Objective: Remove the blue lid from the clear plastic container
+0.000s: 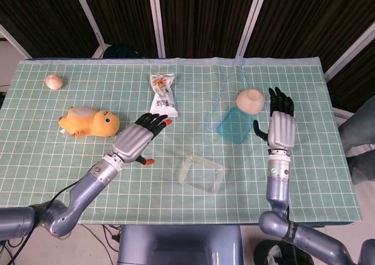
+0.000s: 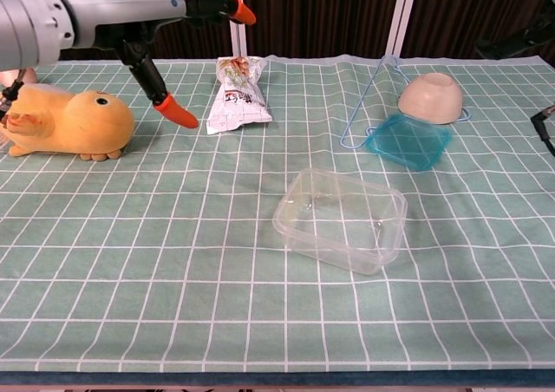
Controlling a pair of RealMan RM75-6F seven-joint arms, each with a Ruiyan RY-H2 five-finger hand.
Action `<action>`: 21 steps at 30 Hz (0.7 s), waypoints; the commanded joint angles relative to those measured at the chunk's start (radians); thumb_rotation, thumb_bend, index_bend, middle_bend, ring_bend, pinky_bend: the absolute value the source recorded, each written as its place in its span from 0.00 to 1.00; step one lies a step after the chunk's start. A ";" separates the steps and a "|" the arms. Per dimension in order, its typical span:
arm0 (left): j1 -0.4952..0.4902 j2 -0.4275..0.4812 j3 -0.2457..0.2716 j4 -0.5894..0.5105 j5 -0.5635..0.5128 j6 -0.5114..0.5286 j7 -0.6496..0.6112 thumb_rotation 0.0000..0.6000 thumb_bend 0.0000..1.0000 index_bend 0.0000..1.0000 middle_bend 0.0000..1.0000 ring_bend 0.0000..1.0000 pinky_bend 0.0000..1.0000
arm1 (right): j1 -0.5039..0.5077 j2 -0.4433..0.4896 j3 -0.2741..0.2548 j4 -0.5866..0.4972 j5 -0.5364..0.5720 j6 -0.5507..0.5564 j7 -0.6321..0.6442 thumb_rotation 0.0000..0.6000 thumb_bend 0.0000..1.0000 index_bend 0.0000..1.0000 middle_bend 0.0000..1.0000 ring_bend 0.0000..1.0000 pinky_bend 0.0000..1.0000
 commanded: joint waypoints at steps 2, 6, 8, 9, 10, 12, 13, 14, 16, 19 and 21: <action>0.068 0.055 0.046 -0.056 0.065 0.063 -0.005 1.00 0.00 0.00 0.00 0.00 0.07 | -0.111 0.130 -0.102 -0.134 -0.024 0.019 0.027 1.00 0.41 0.00 0.00 0.00 0.00; 0.181 0.113 0.128 -0.105 0.168 0.172 -0.001 1.00 0.00 0.00 0.00 0.00 0.07 | -0.210 0.246 -0.233 -0.204 -0.133 0.069 0.041 1.00 0.38 0.00 0.00 0.00 0.00; 0.238 0.132 0.168 -0.113 0.221 0.230 -0.004 1.00 0.00 0.00 0.00 0.00 0.07 | -0.247 0.293 -0.281 -0.235 -0.179 0.082 0.078 1.00 0.35 0.00 0.00 0.00 0.00; 0.273 0.144 0.195 -0.111 0.252 0.265 -0.003 1.00 0.00 0.00 0.00 0.00 0.07 | -0.263 0.315 -0.303 -0.248 -0.200 0.088 0.095 1.00 0.35 0.00 0.00 0.00 0.00; 0.305 0.152 0.217 -0.107 0.284 0.297 -0.003 1.00 0.00 0.00 0.00 0.00 0.07 | -0.283 0.340 -0.329 -0.261 -0.221 0.096 0.108 1.00 0.34 0.00 0.00 0.00 0.00; 0.381 0.169 0.272 -0.087 0.348 0.372 -0.006 1.00 0.00 0.00 0.00 0.00 0.07 | -0.321 0.396 -0.386 -0.277 -0.281 0.118 0.126 1.00 0.33 0.00 0.00 0.00 0.00; 0.411 0.175 0.292 -0.071 0.376 0.400 -0.008 1.00 0.00 0.00 0.00 0.00 0.07 | -0.335 0.417 -0.407 -0.278 -0.306 0.125 0.137 1.00 0.32 0.00 0.00 0.00 0.00; 0.445 0.182 0.313 -0.054 0.401 0.431 -0.013 1.00 0.00 0.00 0.00 0.00 0.07 | -0.350 0.439 -0.432 -0.278 -0.332 0.132 0.150 1.00 0.31 0.00 0.00 0.00 0.00; 0.499 0.190 0.343 -0.020 0.439 0.477 -0.045 1.00 0.00 0.00 0.00 0.00 0.07 | -0.375 0.478 -0.473 -0.268 -0.380 0.145 0.183 1.00 0.28 0.00 0.00 0.00 0.00; 0.567 0.204 0.371 0.039 0.478 0.532 -0.086 1.00 0.00 0.00 0.00 0.00 0.06 | -0.397 0.516 -0.513 -0.244 -0.444 0.167 0.210 1.00 0.26 0.00 0.00 0.00 0.00; 0.616 0.207 0.380 0.087 0.498 0.582 -0.116 1.00 0.00 0.00 0.00 0.00 0.04 | -0.418 0.534 -0.532 -0.222 -0.470 0.192 0.233 1.00 0.26 0.00 0.00 0.00 0.00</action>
